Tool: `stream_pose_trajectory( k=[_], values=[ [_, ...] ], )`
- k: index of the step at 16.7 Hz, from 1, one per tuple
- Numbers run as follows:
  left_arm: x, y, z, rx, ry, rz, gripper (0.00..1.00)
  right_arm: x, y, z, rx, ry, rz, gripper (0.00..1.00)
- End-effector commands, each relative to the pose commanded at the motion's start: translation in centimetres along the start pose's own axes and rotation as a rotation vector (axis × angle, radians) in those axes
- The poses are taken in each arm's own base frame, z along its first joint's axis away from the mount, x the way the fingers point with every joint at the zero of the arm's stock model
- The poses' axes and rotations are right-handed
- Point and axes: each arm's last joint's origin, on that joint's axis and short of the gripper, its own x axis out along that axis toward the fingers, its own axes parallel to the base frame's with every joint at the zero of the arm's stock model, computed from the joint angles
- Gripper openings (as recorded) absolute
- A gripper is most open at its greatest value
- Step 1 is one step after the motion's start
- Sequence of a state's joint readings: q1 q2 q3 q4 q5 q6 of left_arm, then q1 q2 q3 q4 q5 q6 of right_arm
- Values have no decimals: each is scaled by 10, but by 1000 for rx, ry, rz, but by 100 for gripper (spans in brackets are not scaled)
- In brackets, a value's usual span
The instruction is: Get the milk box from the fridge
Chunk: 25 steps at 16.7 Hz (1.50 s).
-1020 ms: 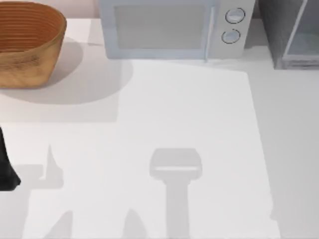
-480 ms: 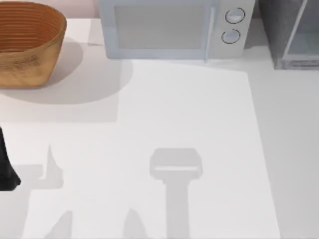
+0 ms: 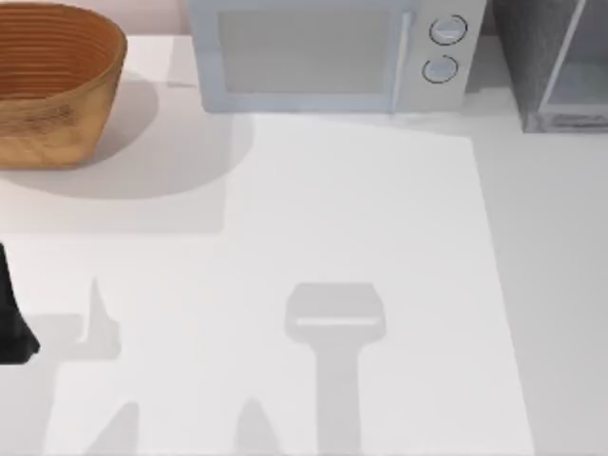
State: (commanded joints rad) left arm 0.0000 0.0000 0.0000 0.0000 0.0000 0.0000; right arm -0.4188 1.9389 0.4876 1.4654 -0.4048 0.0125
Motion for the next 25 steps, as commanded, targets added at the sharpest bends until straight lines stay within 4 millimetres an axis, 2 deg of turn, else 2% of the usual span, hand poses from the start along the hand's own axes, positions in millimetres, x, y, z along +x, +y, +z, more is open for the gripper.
stream_pose_trajectory(
  k=[4,7,10,16,22,25],
  values=[
    [0,0,0,0,0,0,100,79,3,7,-5,-18,-10,100],
    [0,0,0,0,0,0,100,118,15,8,1,0,-15,100],
    [0,0,0,0,0,0,100,133,23,8,4,15,-18,100],
    [0,0,0,0,0,0,100,135,21,8,4,17,-19,100],
    [0,0,0,0,0,0,100,183,20,9,2,7,-18,100],
    [0,0,0,0,0,0,100,193,22,7,4,15,-18,100]
  ],
)
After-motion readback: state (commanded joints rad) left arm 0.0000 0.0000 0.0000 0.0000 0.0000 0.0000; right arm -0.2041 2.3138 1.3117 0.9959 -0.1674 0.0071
